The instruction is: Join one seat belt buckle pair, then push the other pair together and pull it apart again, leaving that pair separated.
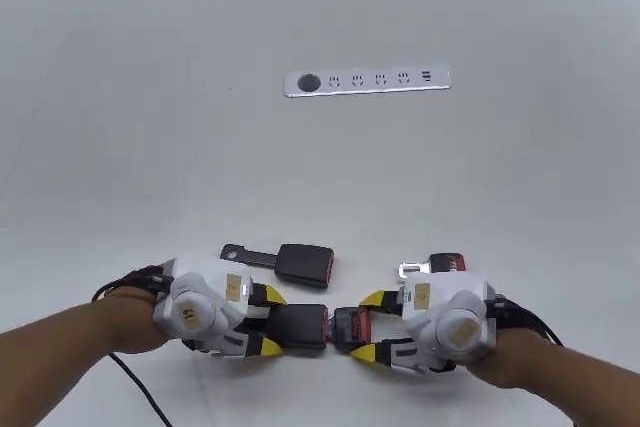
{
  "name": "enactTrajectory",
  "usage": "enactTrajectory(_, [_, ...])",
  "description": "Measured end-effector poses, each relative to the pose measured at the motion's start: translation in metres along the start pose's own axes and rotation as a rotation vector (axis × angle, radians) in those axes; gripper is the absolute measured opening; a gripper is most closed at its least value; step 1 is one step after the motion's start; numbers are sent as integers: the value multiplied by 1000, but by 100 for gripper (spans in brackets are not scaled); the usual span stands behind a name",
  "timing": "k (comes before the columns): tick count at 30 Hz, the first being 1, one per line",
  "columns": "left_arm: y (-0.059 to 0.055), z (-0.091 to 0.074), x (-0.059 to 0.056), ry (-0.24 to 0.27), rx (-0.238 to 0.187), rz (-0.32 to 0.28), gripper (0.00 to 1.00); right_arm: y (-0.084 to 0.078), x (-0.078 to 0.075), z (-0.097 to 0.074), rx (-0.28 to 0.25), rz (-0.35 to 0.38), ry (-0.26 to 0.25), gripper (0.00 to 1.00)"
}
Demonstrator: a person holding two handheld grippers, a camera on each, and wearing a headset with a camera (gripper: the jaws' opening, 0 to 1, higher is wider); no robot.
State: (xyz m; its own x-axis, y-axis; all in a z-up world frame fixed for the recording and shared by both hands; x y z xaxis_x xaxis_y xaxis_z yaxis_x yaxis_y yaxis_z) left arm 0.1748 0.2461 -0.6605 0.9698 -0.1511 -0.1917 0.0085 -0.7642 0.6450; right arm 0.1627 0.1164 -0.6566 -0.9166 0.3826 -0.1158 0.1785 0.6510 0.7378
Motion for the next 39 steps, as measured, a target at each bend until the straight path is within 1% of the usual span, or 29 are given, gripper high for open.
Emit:
enactTrajectory(5, [0, -1, 0, 1, -16, -5, 31, -1, 0, -1, -7, -11, -2, 30])
enactTrajectory(9, [-2, 0, 2, -6, -24, 0, 31, -1, 1, -3, -10, -5, -2, 30])
enactTrajectory(13, [-1, 0, 1, -8, -37, 5, 31, -2, 1, -4, -16, 4, -3, 30])
enactTrajectory(15, [-2, 0, 1, -9, -42, 7, 31, -3, 0, -4, -14, -34, -2, 30])
enactTrajectory(17, [-1, 0, 2, -9, -48, 5, 31, -4, -1, -3, -13, 1, 0, 30])
enactTrajectory(23, [1, 1, 2, -15, -45, 6, 30, -5, -1, -5, -18, 4, 0, 30])
enactTrajectory(35, [-1, 3, 2, -20, -54, 11, 31, -9, -3, -6, -30, 3, 3, 31])
enactTrajectory(37, [0, 3, 2, -20, -53, 10, 31, -11, -3, -5, -33, 20, 0, 31])
enactTrajectory(39, [0, 4, 2, -19, -48, 12, 31, -9, -2, -6, -33, 20, -6, 32])
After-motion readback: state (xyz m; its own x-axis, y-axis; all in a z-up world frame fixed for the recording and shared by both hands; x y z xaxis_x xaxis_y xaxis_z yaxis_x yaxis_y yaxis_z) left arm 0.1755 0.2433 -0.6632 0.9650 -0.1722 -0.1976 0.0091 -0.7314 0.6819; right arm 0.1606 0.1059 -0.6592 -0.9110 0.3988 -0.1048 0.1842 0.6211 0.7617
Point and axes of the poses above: the centre of the closed fingertips' face, and the gripper's own axes: z roughly forward along the fingers, x roughly to its left, y roughly out of its top, the point moved 4 cm from there along -z, roughly backward along the fingers, and after that the axes turned 13 degrees about -y, right-handed, at the moved point
